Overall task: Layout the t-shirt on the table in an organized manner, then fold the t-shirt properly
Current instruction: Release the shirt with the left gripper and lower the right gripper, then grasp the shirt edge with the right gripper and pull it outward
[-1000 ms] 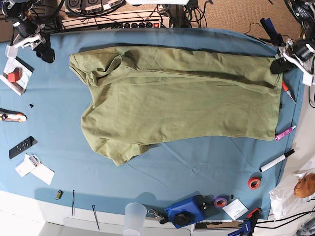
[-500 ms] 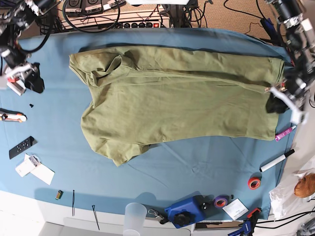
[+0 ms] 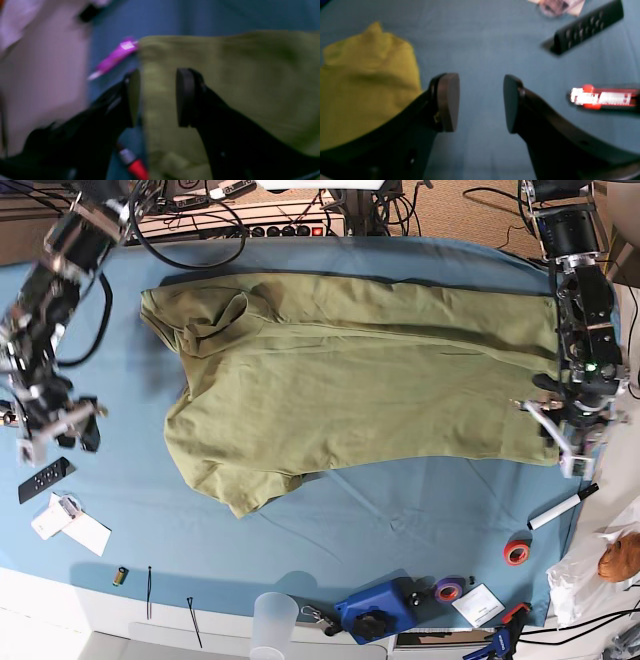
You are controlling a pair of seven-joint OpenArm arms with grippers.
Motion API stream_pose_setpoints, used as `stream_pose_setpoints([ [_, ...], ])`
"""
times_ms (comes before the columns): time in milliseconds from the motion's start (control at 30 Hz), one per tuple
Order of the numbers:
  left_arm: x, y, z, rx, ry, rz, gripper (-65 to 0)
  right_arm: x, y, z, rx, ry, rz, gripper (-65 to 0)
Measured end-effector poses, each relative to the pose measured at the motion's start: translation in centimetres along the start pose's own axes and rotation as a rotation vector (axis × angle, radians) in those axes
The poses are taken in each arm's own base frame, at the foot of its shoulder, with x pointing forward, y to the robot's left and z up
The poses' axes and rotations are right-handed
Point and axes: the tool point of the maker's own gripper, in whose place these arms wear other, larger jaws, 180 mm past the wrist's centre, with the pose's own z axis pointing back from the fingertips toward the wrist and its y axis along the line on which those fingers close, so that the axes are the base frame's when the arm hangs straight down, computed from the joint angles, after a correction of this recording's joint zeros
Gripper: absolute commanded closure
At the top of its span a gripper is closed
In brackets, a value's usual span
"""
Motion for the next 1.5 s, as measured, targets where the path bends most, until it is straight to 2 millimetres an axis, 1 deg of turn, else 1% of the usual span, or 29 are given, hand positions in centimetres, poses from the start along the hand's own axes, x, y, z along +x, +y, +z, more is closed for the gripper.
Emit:
stream_pose_setpoints([
  [100, -0.3, 2.9, 0.5, 0.050, 0.009, 0.030, -24.5, -0.3, 1.4, -3.2, 0.054, 0.068, 0.002, -28.7],
  [167, -0.5, 5.2, 1.0, 0.091, 0.020, 0.053, -24.5, -1.0, 2.6, -5.1, 0.101, 0.114, -0.018, -28.7],
  [233, -0.4, 7.1, 1.6, 0.114, 0.018, 0.084, -24.5, -1.6, 3.8, -6.7, 0.141, 0.160, -0.032, -28.7],
  [267, -0.4, 7.8, 1.8, 0.124, 0.021, 0.097, -24.5, -1.8, 4.3, -7.2, 0.162, 0.178, -0.030, -28.7],
  [333, -0.3, 8.3, 2.0, 0.122, 0.008, 0.125, -24.5, -2.2, 5.2, -7.9, 0.199, 0.207, -0.003, -28.7],
  [433, -0.7, 8.2, 2.1, 0.110, 0.012, 0.131, -24.5, -2.6, 6.3, -8.4, 0.219, 0.235, 0.033, -28.7],
  [500, -1.1, 7.8, 2.1, 0.088, 0.014, 0.146, -24.5, -2.9, 6.7, -8.6, 0.219, 0.247, 0.043, -28.7],
  [600, -1.7, 7.1, 2.1, 0.061, 0.022, 0.161, -24.5, -3.9, 6.1, -9.0, 0.156, 0.293, 0.071, -28.7],
  [667, -2.1, 6.9, 2.1, 0.054, 0.029, 0.165, -24.5, -4.9, 6.0, -9.2, 0.154, 0.308, 0.059, -28.7],
  [767, -2.6, 6.8, 2.1, 0.053, 0.039, 0.163, -24.5, -5.3, 6.3, -9.8, 0.169, 0.299, 0.020, -28.7],
  [833, -2.8, 6.8, 2.1, 0.052, 0.044, 0.162, -24.5, -5.4, 6.9, -10.2, 0.186, 0.292, 0.001, -28.7],
  [900, -2.8, 6.8, 2.1, 0.052, 0.045, 0.162, -24.5, -5.4, 7.9, -10.4, 0.219, 0.279, -0.004, -28.6],
  [933, -2.9, 6.8, 2.2, 0.051, 0.046, 0.162, -24.5, -5.4, 8.3, -10.4, 0.231, 0.275, -0.003, -27.2],
  [967, -2.9, 6.7, 2.2, 0.046, 0.046, 0.165, -24.5, -5.4, 8.7, -10.5, 0.241, 0.273, -0.006, -22.9],
  [1067, -3.2, 6.7, 2.2, 0.046, 0.053, 0.164, -24.5, -5.9, 9.9, -10.3, 0.286, 0.304, -0.044, -5.5],
  [1100, -3.2, 6.7, 2.2, 0.046, 0.053, 0.164, -24.5, -6.3, 10.1, -10.1, 0.298, 0.330, -0.042, -1.0],
  [1133, -3.2, 6.7, 2.2, 0.046, 0.053, 0.164, -24.5, -6.6, 10.1, -10.0, 0.300, 0.348, -0.041, 0.0],
  [1233, -3.2, 6.6, 2.2, 0.045, 0.052, 0.164, -24.5, -7.2, 10.1, -9.6, 0.307, 0.397, -0.038, 0.0],
  [1333, -2.9, 6.0, 2.2, 0.010, 0.036, 0.192, -24.5, -7.4, 9.8, -9.1, 0.315, 0.407, -0.064, 0.0],
  [1500, -2.6, 5.6, 2.1, -0.016, 0.025, 0.213, -24.5, -8.2, 9.0, -6.6, 0.338, 0.419, -0.072, 0.0],
])
